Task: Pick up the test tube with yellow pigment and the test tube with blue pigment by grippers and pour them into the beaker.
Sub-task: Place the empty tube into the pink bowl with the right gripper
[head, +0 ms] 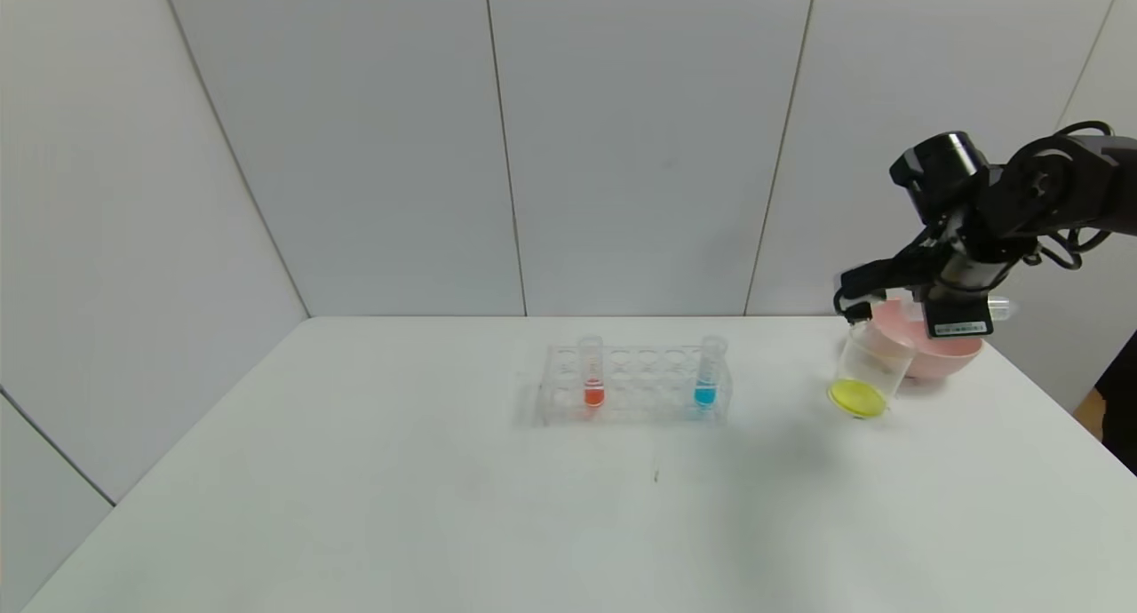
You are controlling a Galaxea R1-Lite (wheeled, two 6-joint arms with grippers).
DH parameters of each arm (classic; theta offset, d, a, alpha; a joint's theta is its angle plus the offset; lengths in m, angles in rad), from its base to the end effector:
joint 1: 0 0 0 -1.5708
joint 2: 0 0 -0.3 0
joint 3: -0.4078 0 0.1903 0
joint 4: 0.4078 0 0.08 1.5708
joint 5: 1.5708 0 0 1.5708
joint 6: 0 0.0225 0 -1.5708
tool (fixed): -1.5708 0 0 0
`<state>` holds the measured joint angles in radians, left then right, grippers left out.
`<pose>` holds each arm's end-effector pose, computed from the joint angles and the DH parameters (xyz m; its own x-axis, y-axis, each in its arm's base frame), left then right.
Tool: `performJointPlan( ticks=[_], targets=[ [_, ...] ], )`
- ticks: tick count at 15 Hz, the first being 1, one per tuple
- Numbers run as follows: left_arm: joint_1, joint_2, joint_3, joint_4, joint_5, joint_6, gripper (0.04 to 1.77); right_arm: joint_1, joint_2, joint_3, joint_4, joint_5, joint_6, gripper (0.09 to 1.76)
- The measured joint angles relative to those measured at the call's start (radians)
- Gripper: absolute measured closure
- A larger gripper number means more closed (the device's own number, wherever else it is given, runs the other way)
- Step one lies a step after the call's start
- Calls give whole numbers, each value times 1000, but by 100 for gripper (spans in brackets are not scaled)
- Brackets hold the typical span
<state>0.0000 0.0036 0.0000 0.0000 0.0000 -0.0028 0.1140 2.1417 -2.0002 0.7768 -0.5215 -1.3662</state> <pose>-0.0225 0.0000 0.0756 1.0000 0.0000 -0.0036 0.0000 1.0000 -0.0028 0.4048 0.0351 0.2234 0.5797 -0.4351 -0.6890 -0.7319 0.0935 -0.6749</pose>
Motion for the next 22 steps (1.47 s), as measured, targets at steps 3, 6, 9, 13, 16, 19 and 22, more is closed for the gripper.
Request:
performJointPlan(
  ticks=[3,6,9,13,16,19,22],
  targets=[
    [0,0,0,0,0,0,5,-75,-26,0,-47,232,11,136],
    [0,0,0,0,0,0,5,-150,-60,0,-85,464,140,136],
    [0,0,0,0,0,0,5,-197,-71,0,-194,658,430,136],
    [0,0,0,0,0,0,5,-185,-67,10,-403,761,943,136],
    [0,0,0,0,0,0,5,-182,-74,52,-615,759,1233,136],
    [0,0,0,0,0,0,5,-185,-132,213,-774,752,1356,136],
    [0,0,0,0,0,0,5,-200,-230,433,-921,750,1379,136]
  ],
)
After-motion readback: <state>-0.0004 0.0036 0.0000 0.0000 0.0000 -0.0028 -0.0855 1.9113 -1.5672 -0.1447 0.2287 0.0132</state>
